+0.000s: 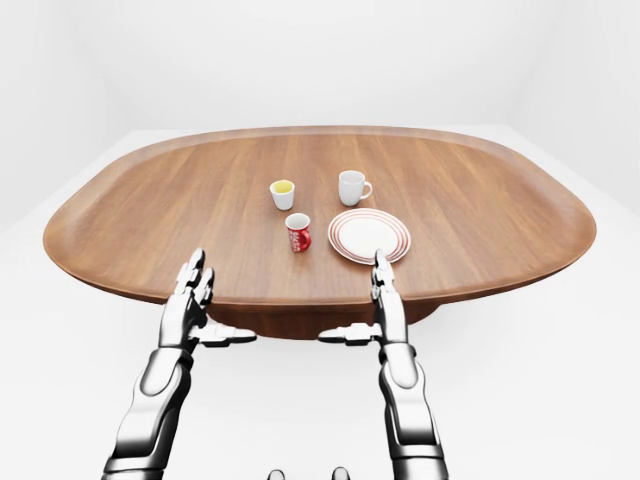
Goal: Pick up the red mug and put it on the plate
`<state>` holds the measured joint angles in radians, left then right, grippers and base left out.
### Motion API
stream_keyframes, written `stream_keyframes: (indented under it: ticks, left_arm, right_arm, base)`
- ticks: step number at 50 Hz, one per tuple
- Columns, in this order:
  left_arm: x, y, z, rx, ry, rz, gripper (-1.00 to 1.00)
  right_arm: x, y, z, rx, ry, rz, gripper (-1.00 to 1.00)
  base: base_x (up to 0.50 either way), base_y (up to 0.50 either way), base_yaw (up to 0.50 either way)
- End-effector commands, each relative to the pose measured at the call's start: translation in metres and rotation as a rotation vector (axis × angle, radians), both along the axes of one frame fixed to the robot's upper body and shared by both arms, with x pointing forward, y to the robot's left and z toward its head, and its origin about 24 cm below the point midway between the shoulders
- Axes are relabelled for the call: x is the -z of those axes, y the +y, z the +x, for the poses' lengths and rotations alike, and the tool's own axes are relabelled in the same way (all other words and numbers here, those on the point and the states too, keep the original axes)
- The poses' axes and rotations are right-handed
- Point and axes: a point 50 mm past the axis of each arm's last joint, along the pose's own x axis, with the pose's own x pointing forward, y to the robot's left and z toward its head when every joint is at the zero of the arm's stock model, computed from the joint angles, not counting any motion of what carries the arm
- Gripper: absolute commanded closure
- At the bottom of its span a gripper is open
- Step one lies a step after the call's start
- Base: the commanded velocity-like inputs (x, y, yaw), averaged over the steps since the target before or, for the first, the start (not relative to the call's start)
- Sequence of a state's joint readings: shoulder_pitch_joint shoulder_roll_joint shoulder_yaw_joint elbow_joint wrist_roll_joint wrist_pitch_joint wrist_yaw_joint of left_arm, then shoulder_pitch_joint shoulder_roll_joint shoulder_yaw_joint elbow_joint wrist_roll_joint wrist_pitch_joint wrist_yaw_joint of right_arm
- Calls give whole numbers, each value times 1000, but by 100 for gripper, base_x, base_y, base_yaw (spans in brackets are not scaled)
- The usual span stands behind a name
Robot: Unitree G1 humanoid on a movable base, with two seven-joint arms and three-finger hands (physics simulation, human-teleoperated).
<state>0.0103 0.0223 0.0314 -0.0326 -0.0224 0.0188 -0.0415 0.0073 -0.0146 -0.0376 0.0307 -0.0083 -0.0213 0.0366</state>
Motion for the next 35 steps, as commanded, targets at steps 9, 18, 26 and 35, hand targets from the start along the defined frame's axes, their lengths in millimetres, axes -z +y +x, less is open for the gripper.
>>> stream_keyframes:
  ticks: [9, 18, 26, 35]
  left_arm:
    - [-52, 0, 33, 23, -155, 58, -100]
    - [-93, 2, 56, 11, -284, 98, -100]
    - [-119, 1, 78, 4, -338, 153, -100]
    - [-127, 3, 91, -9, -336, 166, -100]
  right_arm:
    - [-19, -17, 29, 12, 7, -63, -100]
    - [-49, -19, 50, -2, -89, -83, -100]
    - [-84, -11, 64, -48, -208, -122, -100]
    - [-102, -6, 76, -77, -255, -122, -100]
  base:
    - [0, 0, 0]
    - [0, 0, 0]
    - [0, 0, 0]
    - [0, 0, 0]
